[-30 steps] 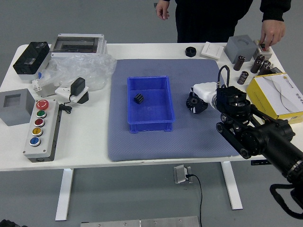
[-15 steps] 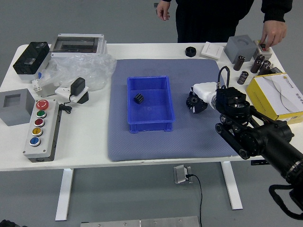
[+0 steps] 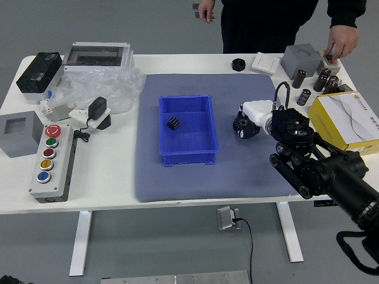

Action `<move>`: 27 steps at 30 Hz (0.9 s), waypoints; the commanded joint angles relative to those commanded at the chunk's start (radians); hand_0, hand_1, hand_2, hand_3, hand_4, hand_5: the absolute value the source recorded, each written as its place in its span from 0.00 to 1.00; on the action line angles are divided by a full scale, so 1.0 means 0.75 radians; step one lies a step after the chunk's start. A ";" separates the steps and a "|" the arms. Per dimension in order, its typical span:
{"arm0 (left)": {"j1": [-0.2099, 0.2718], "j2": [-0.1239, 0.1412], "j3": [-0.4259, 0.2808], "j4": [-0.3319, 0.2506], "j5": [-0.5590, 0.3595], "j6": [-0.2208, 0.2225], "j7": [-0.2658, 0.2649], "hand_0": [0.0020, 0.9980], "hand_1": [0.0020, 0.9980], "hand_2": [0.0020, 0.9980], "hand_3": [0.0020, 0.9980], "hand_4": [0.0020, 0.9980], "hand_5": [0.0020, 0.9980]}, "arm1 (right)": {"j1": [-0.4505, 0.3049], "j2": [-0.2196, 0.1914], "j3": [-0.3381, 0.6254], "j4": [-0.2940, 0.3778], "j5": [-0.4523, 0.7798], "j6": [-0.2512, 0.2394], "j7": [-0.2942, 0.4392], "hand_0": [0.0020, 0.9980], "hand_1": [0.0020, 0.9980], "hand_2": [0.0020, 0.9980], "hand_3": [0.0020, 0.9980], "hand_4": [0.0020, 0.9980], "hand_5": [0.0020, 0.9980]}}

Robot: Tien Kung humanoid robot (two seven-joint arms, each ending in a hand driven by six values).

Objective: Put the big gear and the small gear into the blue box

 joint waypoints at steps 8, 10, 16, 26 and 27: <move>-0.002 0.004 -0.002 0.000 -0.003 0.002 -0.001 0.89 0.87 0.86 0.84 0.84 0.54 | -0.010 -0.041 0.064 0.052 0.000 -0.003 -0.001 0.53 0.43 0.49 0.61 0.58 0.20; -0.002 0.004 -0.003 0.000 -0.004 0.002 -0.001 0.89 0.87 0.86 0.84 0.84 0.54 | -0.014 -0.054 0.084 0.072 0.000 -0.001 -0.001 0.53 0.43 0.49 0.62 0.57 0.18; -0.001 0.007 -0.006 0.000 -0.006 0.003 -0.001 0.89 0.87 0.86 0.84 0.84 0.54 | -0.035 -0.103 0.158 0.194 0.000 0.008 -0.012 0.54 0.43 0.49 0.62 0.56 0.18; -0.003 0.010 -0.009 0.000 -0.013 0.003 -0.002 0.89 0.87 0.87 0.84 0.84 0.54 | -0.075 -0.136 0.204 0.451 0.000 0.005 -0.018 0.54 0.43 0.48 0.62 0.56 0.18; -0.003 0.010 -0.008 0.000 -0.014 0.003 -0.002 0.89 0.87 0.87 0.84 0.84 0.54 | -0.077 -0.133 0.200 0.480 0.000 0.005 -0.018 0.54 0.43 0.48 0.62 0.56 0.18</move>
